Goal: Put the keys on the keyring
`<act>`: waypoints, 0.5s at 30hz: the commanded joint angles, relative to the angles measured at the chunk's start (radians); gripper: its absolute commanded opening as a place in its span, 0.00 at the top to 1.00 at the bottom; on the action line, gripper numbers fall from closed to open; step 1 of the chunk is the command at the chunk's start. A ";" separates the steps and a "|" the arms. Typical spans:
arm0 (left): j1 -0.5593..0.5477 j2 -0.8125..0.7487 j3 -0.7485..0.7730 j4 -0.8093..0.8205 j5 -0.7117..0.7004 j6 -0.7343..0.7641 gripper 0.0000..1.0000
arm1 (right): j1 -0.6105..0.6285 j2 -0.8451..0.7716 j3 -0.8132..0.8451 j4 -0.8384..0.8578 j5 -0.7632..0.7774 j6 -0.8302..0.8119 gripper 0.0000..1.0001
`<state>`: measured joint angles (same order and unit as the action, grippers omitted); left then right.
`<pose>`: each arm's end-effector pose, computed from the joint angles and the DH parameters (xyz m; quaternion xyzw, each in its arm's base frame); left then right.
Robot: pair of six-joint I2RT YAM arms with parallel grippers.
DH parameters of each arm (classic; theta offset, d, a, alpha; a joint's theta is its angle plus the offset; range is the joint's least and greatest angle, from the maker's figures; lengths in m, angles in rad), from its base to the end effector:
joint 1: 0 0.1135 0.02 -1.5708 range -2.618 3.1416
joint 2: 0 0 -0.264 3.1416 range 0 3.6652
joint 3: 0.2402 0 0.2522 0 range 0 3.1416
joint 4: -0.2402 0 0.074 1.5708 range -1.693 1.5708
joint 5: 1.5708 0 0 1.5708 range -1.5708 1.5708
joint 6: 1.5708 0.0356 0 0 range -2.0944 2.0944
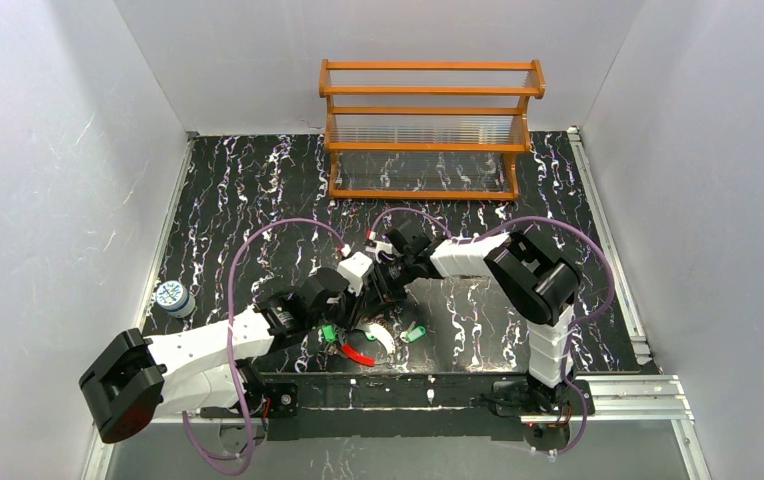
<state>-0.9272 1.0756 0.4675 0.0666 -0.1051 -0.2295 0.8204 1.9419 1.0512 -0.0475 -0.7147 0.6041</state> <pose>0.1372 -0.1766 0.1987 0.2728 0.8257 -0.2304 0.4366 0.2394 0.2910 0.1254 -0.2043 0.8734 0.4421 0.0033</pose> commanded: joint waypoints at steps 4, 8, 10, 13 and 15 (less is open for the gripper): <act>-0.007 -0.032 -0.020 -0.008 -0.016 -0.010 0.70 | 0.004 0.051 0.063 0.063 -0.039 0.036 0.69; -0.006 -0.036 -0.023 -0.010 -0.018 -0.010 0.70 | 0.005 0.065 0.074 0.060 -0.040 0.037 0.69; -0.007 -0.037 -0.024 -0.011 -0.019 -0.008 0.70 | 0.004 0.068 0.075 0.067 -0.047 0.043 0.69; -0.008 -0.037 -0.025 -0.015 -0.022 -0.007 0.70 | 0.005 0.059 0.074 0.072 -0.046 0.044 0.68; -0.006 -0.039 -0.023 -0.018 -0.025 -0.008 0.70 | 0.004 0.041 0.067 0.077 -0.033 0.039 0.67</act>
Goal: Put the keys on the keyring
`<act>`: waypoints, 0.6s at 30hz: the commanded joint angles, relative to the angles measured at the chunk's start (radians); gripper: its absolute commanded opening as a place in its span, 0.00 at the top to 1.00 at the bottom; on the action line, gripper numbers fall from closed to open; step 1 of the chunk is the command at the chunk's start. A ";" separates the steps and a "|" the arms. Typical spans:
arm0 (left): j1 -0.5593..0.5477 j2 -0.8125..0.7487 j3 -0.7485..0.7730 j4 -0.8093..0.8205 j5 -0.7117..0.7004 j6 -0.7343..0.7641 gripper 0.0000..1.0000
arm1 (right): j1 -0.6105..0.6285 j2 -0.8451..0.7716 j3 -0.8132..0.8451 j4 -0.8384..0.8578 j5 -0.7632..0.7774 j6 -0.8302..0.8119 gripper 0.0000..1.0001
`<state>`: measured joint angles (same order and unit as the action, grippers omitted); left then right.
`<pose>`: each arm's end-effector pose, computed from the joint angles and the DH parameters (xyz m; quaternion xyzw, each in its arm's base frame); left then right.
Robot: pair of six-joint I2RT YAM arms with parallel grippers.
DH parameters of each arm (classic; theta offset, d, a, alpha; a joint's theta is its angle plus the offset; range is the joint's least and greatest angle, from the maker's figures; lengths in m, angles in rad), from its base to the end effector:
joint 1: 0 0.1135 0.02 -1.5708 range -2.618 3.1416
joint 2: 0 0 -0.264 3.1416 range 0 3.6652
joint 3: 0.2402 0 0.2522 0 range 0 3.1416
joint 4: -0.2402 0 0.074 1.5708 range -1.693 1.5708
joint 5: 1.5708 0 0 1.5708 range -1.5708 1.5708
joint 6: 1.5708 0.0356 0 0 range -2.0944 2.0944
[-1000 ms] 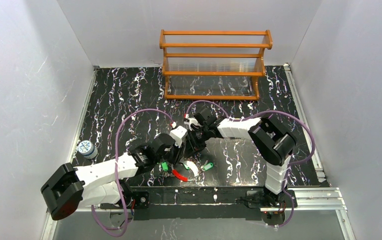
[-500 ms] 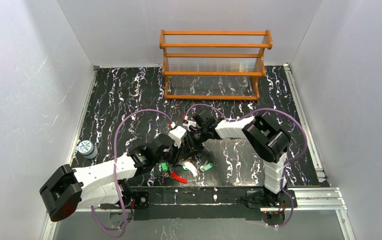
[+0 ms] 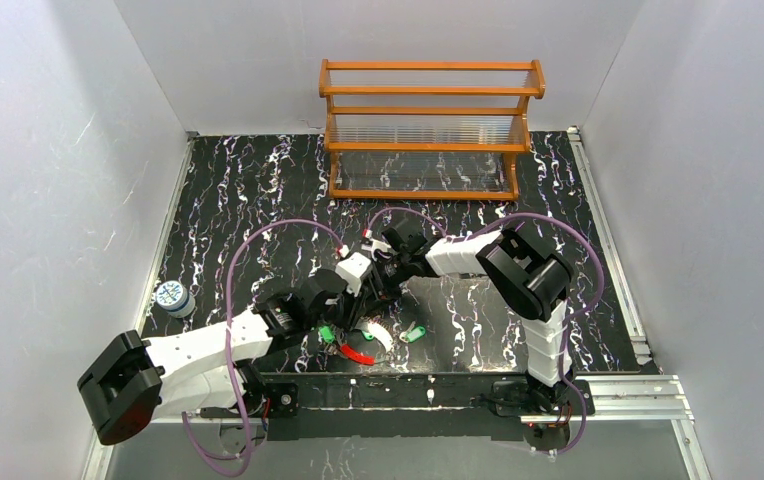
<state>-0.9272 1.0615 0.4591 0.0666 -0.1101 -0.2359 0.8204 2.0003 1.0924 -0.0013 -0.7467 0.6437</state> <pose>0.1359 -0.1746 0.1988 0.2684 0.8256 -0.2314 0.4390 0.2479 0.3014 0.1184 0.1957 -0.8667 -0.4587 0.0056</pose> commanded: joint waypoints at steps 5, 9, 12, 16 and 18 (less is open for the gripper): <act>-0.007 -0.036 -0.008 -0.039 -0.058 -0.031 0.71 | -0.002 -0.067 0.007 0.035 0.032 -0.022 0.68; -0.006 -0.054 -0.010 -0.040 -0.089 -0.065 0.73 | -0.010 -0.097 -0.007 0.007 0.063 -0.055 0.69; -0.006 -0.070 -0.011 -0.046 -0.121 -0.098 0.74 | -0.012 -0.120 -0.030 0.003 0.073 -0.074 0.69; -0.007 -0.092 -0.020 -0.048 -0.151 -0.150 0.75 | -0.013 -0.141 -0.066 0.014 0.065 -0.084 0.70; -0.007 -0.097 -0.023 -0.053 -0.170 -0.180 0.76 | -0.012 -0.143 -0.082 0.023 0.051 -0.084 0.71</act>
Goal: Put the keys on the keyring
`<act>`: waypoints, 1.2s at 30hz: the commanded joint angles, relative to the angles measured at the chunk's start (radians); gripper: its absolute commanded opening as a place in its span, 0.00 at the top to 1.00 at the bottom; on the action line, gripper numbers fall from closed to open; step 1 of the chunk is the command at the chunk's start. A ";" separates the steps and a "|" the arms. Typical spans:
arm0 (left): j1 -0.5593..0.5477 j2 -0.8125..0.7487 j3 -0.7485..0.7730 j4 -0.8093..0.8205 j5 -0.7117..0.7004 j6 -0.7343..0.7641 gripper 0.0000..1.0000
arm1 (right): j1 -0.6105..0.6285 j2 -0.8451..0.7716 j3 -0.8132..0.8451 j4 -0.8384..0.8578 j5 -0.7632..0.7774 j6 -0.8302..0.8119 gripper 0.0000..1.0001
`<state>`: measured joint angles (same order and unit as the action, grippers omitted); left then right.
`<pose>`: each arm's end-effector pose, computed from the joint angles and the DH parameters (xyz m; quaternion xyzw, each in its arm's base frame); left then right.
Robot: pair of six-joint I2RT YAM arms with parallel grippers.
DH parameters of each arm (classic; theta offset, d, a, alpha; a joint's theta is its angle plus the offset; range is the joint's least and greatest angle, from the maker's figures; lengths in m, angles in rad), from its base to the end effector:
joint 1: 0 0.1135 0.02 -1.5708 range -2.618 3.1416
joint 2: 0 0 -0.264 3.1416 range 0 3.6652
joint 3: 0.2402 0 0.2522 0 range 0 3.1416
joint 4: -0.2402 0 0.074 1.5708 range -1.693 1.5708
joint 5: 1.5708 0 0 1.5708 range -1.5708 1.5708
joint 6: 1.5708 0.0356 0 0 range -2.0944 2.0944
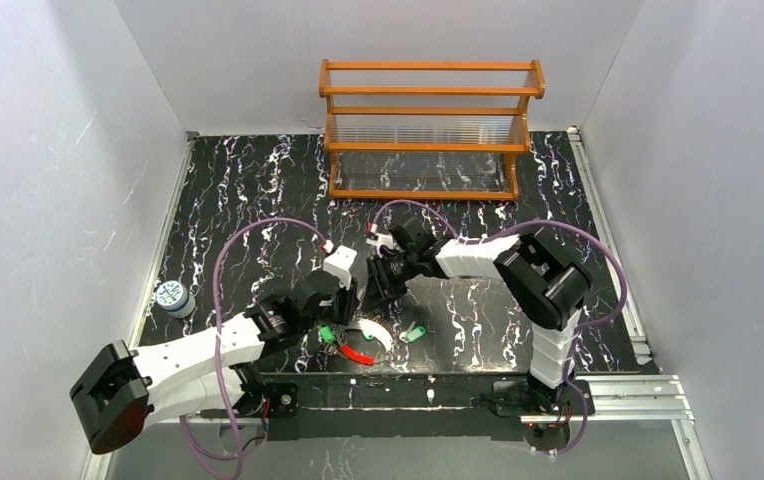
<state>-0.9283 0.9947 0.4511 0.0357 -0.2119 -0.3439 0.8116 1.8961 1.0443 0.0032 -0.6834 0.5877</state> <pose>0.1330 -0.1652 0.2066 0.1956 0.8363 -0.2260 0.4595 0.2439 0.2897 0.1426 -0.2161 0.8627 0.4542 0.0528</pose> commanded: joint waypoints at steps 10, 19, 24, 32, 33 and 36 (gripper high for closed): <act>-0.005 0.034 -0.004 0.002 -0.053 -0.142 0.82 | -0.002 -0.035 -0.085 0.079 -0.052 -0.003 0.78; -0.006 0.128 0.031 0.033 0.000 -0.128 0.80 | -0.003 -0.110 -0.084 0.018 0.027 -0.044 0.77; -0.016 0.151 0.046 0.036 0.008 -0.128 0.79 | -0.007 -0.156 -0.084 -0.042 0.097 -0.070 0.75; -0.035 0.117 0.034 0.030 0.039 -0.042 0.78 | -0.057 -0.191 -0.115 -0.066 0.109 -0.099 0.74; -0.036 0.109 0.032 0.031 0.050 -0.023 0.78 | -0.061 -0.194 -0.117 -0.065 0.104 -0.104 0.74; -0.038 0.086 0.024 0.032 0.080 0.021 0.77 | -0.066 -0.207 -0.126 -0.054 0.086 -0.127 0.73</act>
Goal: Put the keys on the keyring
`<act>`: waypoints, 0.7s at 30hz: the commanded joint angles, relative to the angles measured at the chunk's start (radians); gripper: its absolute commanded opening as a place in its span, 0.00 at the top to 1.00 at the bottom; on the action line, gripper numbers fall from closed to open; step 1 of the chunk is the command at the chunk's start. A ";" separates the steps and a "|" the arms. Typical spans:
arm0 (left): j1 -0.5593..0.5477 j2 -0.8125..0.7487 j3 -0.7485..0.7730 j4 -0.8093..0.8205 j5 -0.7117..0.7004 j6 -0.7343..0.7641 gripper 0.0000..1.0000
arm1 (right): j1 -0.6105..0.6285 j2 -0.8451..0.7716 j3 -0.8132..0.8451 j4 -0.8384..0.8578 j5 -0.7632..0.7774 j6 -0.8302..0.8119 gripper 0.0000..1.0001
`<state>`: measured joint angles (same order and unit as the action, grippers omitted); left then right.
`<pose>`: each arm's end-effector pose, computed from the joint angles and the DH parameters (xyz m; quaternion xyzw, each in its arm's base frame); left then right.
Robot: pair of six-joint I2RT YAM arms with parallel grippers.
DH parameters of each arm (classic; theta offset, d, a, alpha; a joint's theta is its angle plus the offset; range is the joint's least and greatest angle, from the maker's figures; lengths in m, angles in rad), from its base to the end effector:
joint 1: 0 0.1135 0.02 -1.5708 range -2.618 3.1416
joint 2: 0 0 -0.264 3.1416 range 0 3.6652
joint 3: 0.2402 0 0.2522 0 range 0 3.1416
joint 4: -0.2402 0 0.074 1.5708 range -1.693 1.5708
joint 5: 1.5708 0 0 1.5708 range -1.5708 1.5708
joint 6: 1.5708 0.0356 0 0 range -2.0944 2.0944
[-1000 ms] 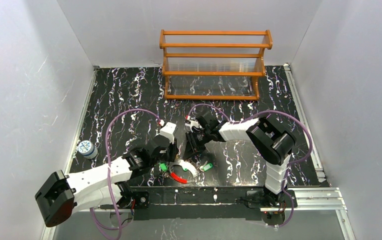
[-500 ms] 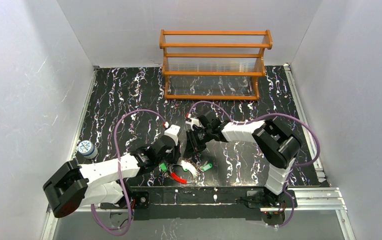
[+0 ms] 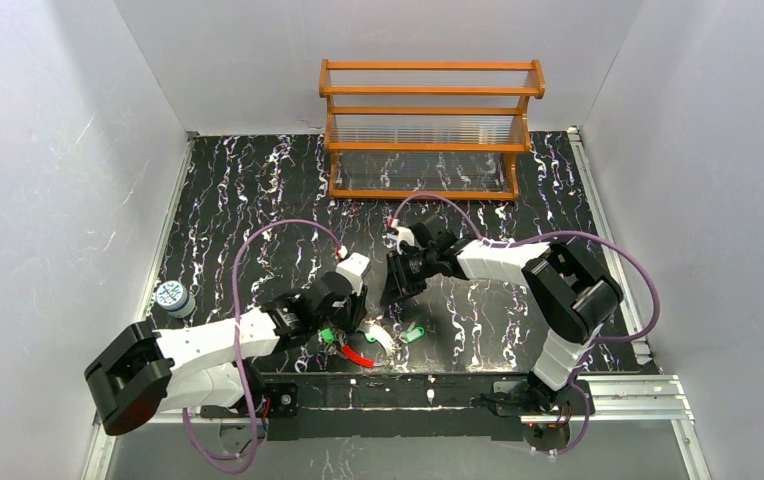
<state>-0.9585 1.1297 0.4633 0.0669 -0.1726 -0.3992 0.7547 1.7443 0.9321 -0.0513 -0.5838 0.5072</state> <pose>0.1355 -0.1822 0.1864 0.2045 0.8580 -0.2327 0.4098 0.2379 0.2507 0.1582 -0.2098 0.8793 0.4136 0.1086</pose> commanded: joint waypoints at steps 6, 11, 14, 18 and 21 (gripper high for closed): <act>-0.008 -0.089 -0.001 0.003 0.079 0.121 0.76 | -0.009 -0.087 -0.022 0.015 -0.034 -0.101 0.60; -0.008 -0.132 -0.023 0.005 0.079 0.126 0.76 | -0.009 -0.125 -0.024 0.024 -0.036 -0.131 0.47; -0.008 -0.146 -0.033 0.001 0.078 0.130 0.75 | -0.009 -0.135 -0.021 0.021 -0.033 -0.135 0.43; -0.008 -0.107 0.004 -0.058 0.021 0.052 0.75 | -0.009 -0.120 -0.012 0.000 -0.015 -0.130 0.43; -0.008 -0.046 0.051 -0.100 0.008 -0.024 0.76 | -0.009 -0.106 -0.011 -0.006 -0.010 -0.122 0.44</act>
<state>-0.9634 1.0286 0.4522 0.0429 -0.1253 -0.3313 0.7444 1.6379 0.9180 -0.0547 -0.6010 0.3927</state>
